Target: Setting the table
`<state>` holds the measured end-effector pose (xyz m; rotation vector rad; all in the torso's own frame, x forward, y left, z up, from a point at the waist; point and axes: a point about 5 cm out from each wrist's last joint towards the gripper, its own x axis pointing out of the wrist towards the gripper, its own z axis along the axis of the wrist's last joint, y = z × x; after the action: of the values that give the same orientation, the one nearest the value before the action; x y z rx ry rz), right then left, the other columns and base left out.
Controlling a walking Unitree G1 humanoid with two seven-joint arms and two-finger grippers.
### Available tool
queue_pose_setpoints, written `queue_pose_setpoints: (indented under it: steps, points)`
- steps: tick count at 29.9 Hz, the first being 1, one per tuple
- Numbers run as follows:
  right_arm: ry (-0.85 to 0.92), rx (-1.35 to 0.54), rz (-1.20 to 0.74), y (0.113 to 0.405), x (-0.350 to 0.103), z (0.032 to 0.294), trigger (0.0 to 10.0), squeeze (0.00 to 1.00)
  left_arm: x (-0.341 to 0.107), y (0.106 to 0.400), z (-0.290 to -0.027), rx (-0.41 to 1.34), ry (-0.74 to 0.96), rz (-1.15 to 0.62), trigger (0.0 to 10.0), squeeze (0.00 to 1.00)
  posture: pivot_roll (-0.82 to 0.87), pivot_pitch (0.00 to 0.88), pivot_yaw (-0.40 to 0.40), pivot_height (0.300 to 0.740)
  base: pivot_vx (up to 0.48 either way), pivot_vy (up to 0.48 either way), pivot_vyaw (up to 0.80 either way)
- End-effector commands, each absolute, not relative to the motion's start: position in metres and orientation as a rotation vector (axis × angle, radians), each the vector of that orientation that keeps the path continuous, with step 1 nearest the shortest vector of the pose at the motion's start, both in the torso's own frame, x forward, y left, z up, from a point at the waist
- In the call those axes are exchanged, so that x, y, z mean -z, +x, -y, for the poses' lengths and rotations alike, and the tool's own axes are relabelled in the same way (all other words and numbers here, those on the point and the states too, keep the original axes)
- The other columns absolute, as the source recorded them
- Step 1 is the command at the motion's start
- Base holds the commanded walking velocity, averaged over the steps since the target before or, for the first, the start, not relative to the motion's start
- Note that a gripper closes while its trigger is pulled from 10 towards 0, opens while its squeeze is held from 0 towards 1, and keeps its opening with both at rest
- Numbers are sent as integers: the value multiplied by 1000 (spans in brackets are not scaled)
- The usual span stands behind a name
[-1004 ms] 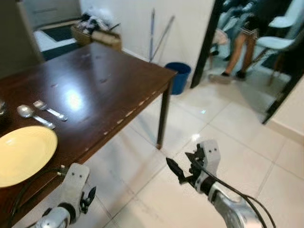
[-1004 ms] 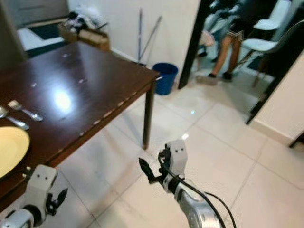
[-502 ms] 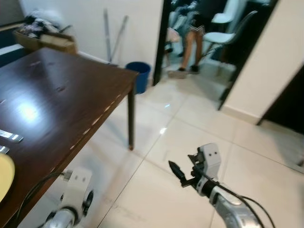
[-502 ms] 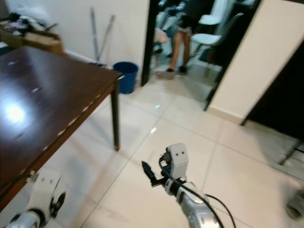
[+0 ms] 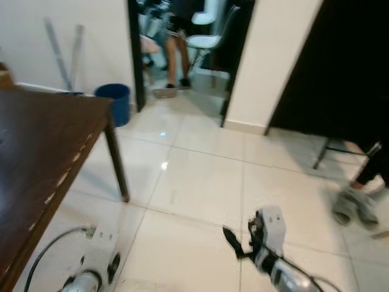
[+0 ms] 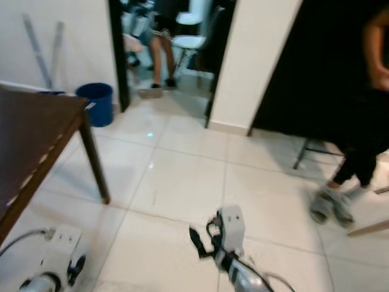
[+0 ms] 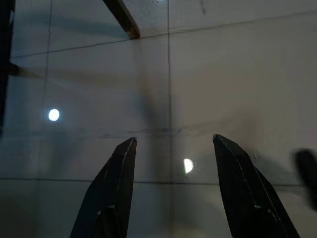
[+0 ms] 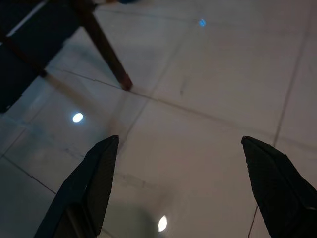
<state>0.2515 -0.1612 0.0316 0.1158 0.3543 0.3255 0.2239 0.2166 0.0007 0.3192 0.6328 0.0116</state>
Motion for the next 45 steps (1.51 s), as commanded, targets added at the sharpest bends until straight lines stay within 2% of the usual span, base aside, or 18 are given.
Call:
queue_pose_setpoints:
  steps: [1,8,15,23,25,27,30,35,40,45]
  points:
    - [116,-306,-352,251,-31,164,10000,0,3,222,-214,-7,307,-633,10000,0,-28,0,79,740,0,0,-788]
    - [113,-308,-366,248,-24,160,10000,0,8,222,-209,34,193,-623,10000,0,-26,0,71,740,0,0,-788]
    - [111,-267,-397,242,-15,161,10000,0,10,224,-208,37,212,-610,10000,0,-33,0,77,740,0,0,-788]
    - [248,-114,-430,242,-10,161,10000,0,9,228,-207,55,229,-585,10000,0,-41,0,81,740,0,0,-788]
    - [333,55,-510,236,5,180,10000,0,9,229,-206,59,229,-581,10000,0,-42,0,81,740,0,0,-784]
    - [384,111,-540,230,12,190,10000,0,10,229,-206,60,228,-580,10000,0,-43,0,82,740,0,0,-781]
    - [352,89,-565,225,17,192,10000,0,10,230,-206,62,229,-579,10000,0,-47,0,85,740,0,0,-781]
    - [486,182,-555,218,21,197,10000,0,9,232,-206,69,235,-566,10000,0,-55,0,95,740,0,0,-779]
    - [431,150,-523,221,19,194,10000,0,8,234,-205,82,245,-561,10000,0,-56,0,100,740,0,0,-777]
    - [452,154,-520,222,19,192,10000,0,8,234,-206,84,249,-559,10000,0,-53,0,103,740,0,0,-781]
